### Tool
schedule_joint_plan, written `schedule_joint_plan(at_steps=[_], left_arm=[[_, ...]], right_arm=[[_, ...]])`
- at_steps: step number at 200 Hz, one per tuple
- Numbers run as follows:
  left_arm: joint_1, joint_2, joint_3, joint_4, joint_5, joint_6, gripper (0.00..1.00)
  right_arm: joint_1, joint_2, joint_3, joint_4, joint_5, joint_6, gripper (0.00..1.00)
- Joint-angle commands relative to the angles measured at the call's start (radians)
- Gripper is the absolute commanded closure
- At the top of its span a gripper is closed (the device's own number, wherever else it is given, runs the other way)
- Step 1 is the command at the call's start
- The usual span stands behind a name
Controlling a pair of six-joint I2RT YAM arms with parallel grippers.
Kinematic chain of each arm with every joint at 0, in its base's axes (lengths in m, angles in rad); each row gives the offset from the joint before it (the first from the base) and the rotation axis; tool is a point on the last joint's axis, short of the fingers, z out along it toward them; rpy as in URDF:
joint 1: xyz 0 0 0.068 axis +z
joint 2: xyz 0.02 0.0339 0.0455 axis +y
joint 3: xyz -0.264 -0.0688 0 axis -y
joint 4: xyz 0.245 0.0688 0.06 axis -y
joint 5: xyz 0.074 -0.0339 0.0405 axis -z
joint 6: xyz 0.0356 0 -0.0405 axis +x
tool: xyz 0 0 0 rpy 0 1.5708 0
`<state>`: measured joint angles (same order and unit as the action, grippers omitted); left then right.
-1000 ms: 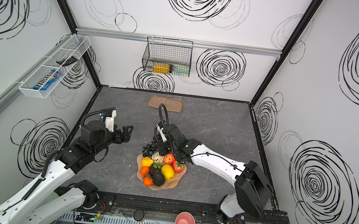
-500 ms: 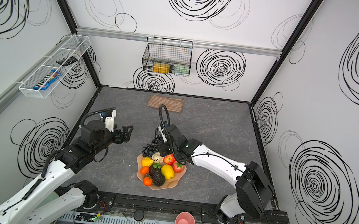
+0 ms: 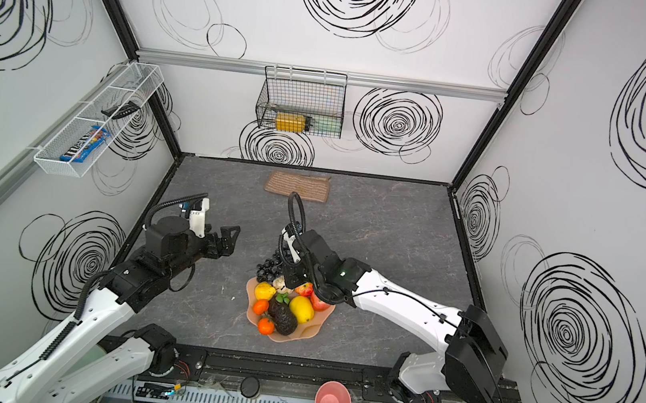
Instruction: Place and organize the fake fruits in the fruit bowl
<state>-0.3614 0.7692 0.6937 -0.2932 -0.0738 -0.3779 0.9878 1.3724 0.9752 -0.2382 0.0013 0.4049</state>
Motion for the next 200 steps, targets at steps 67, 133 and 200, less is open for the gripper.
schedule_joint_plan(at_steps=[67,133,200], left_arm=[[0.008,0.000,0.009,0.039,0.006,-0.006,0.06],[0.007,0.002,0.010,0.039,0.007,-0.006,0.05],[0.010,0.002,0.007,0.040,0.011,-0.006,0.06]], right_arm=[[-0.017,0.107,0.017,-0.007,-0.020,0.044,0.95],[-0.017,0.056,-0.002,-0.013,-0.005,0.046,0.94],[-0.019,0.033,-0.019,0.002,-0.006,0.046,0.78]])
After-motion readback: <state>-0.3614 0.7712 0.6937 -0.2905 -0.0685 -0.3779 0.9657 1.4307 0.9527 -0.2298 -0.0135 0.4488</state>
